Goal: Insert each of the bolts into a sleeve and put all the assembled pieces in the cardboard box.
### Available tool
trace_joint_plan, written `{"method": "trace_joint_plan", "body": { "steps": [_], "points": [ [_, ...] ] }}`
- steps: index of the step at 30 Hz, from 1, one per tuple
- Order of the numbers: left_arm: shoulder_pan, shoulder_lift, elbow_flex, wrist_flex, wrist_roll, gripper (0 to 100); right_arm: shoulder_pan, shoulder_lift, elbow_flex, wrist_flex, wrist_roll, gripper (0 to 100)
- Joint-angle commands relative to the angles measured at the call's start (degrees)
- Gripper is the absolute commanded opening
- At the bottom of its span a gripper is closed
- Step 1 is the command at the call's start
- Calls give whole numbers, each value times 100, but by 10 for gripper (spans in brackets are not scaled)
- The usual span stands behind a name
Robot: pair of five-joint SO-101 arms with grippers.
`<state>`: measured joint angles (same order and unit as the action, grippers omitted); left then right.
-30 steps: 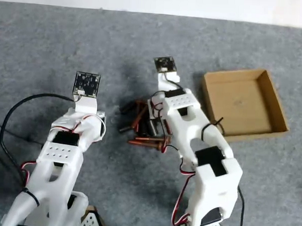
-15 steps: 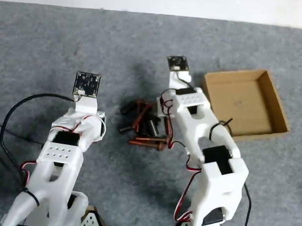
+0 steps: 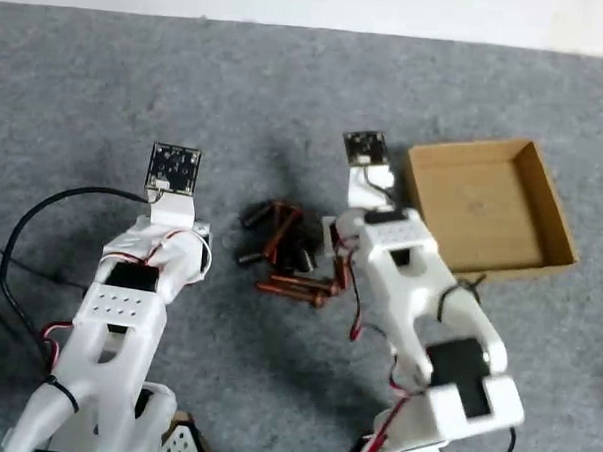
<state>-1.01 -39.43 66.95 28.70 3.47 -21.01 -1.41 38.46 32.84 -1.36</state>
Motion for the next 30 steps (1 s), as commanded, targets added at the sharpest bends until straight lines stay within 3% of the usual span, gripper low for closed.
{"method": "trace_joint_plan", "body": {
  "steps": [1, 15, 30],
  "points": [
    [92, -171, -22, -79, 53, 84, 84, -892, 567, -673, 123, 4],
    [136, -171, -13, -88, 62, 85, 84, -2185, 2422, -2782, 132, 4],
    [224, -171, -13, -97, 70, 85, 84, -3240, 3301, -3169, 132, 4]
  ]
}}
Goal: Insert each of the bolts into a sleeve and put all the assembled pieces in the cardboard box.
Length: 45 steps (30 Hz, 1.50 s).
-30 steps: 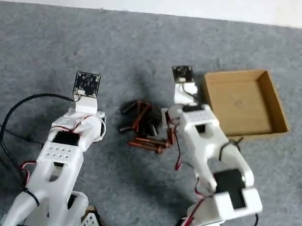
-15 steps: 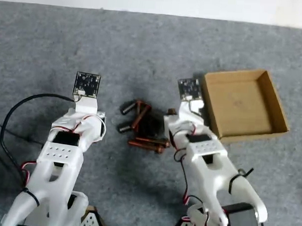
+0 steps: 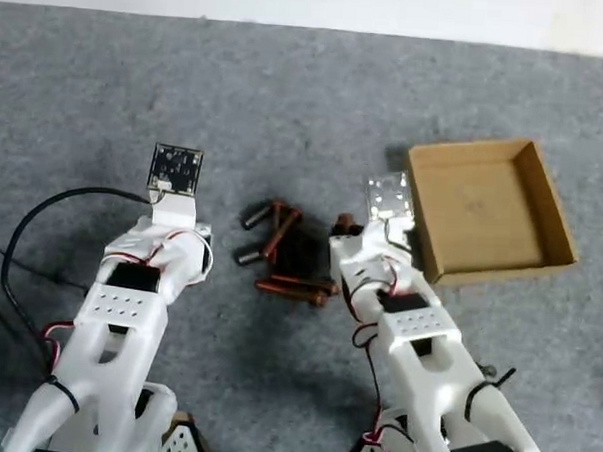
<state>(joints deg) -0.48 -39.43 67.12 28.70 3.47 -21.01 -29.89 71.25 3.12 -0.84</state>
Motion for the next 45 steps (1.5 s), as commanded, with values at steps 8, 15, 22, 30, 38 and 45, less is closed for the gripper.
{"method": "trace_joint_plan", "body": {
  "steps": [8, 15, 22, 30, 38, 45],
  "points": [
    [277, -171, -31, -88, -475, 125, 84, -1226, 620, -198, 79, 4],
    [338, -154, -31, -448, -870, 140, 84, -1903, 1103, -198, 79, 4],
    [593, -171, 207, -484, -967, 137, 84, -2009, 1182, -189, 79, 4],
    [-365, -207, 171, -510, -264, 139, 330, -2062, 945, 629, 88, 4],
    [-980, -207, 163, -642, 220, 138, -1077, -2000, -857, 2343, 88, 4],
    [-1262, -207, 163, -642, 343, 137, -2712, -453, -1789, 2343, 88, 4]
  ]
}}
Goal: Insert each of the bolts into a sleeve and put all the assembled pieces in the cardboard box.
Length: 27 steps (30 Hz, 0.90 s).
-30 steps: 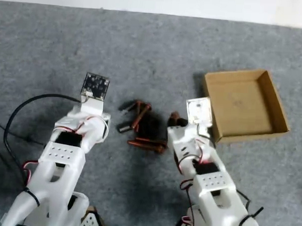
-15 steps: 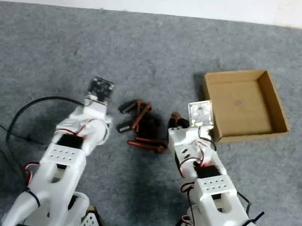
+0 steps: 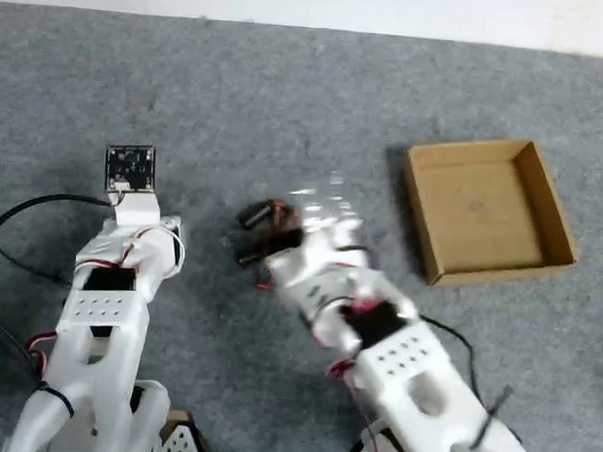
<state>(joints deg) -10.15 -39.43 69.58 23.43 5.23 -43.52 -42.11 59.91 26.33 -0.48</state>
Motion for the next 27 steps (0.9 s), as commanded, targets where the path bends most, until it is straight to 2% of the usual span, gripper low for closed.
{"method": "trace_joint_plan", "body": {
  "steps": [1, 10, 14, 16, 23, 27],
  "points": [
    [-400, -207, -92, -114, 308, 137, -488, 1165, -866, 22, 53, 4],
    [-620, -189, -171, -97, 422, 138, -462, 4145, -2818, 48, 53, 17],
    [-611, -189, -171, -97, 413, 138, -330, 4813, -3266, 470, 492, 166],
    [-593, -189, -171, -97, 413, 138, -215, 4866, -3407, 664, 607, 213],
    [-585, -180, -171, -97, 413, 138, 558, 3793, -3451, 1007, 615, 212],
    [-576, -180, -171, -105, 413, 137, 910, 3116, -2897, 1191, 642, 212]
  ]
}}
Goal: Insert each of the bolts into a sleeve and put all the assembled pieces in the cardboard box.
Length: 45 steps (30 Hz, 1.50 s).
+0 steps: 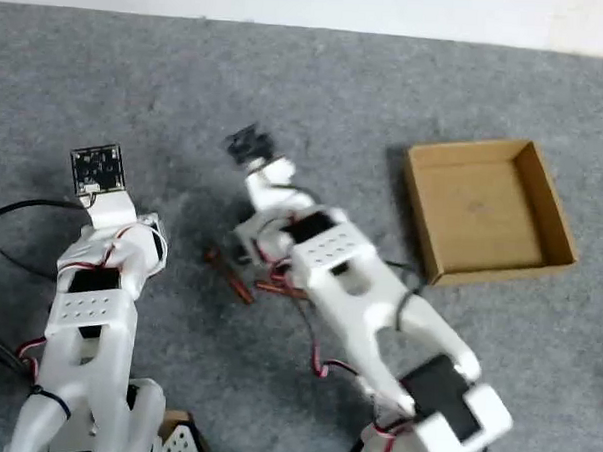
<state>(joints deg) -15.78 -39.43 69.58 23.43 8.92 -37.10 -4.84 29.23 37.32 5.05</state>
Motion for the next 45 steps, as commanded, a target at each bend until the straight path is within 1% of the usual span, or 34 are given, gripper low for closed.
{"method": "trace_joint_plan", "body": {
  "steps": [1, 5, 11, 14, 24, 29, 37, 39, 41, 42, 43, 45],
  "points": [
    [-13, -180, -171, -105, 44, 137, 295, -708, 347, 84, 88, 212],
    [-13, -180, -171, -105, 44, 137, 338, -769, 769, 75, 97, 212],
    [-13, -180, -171, -97, 44, 137, 532, -813, 866, 101, 97, 212],
    [-13, -180, -171, -97, 44, 137, 620, -769, 866, 295, 97, 212],
    [-4, -180, -171, -79, 44, 137, 453, -752, 1209, 295, 70, 207],
    [-4, -180, -171, -79, 44, 137, 470, -479, 1534, -409, 97, 167],
    [40, -180, -171, -79, 44, 137, 488, -40, 1569, -462, 97, 160],
    [84, -180, -171, -79, 44, 137, 497, -57, 1569, -462, 97, 116],
    [84, -180, -171, -79, 44, 137, 567, -48, 1560, -470, 97, 19],
    [84, -180, -171, -79, 44, 137, 629, -48, 1560, -470, 88, 0],
    [84, -180, -171, -79, 44, 137, 699, -48, 1560, -470, 88, 14],
    [84, -180, -171, -79, 44, 137, 848, -57, 1560, -470, 97, 2]
  ]
}}
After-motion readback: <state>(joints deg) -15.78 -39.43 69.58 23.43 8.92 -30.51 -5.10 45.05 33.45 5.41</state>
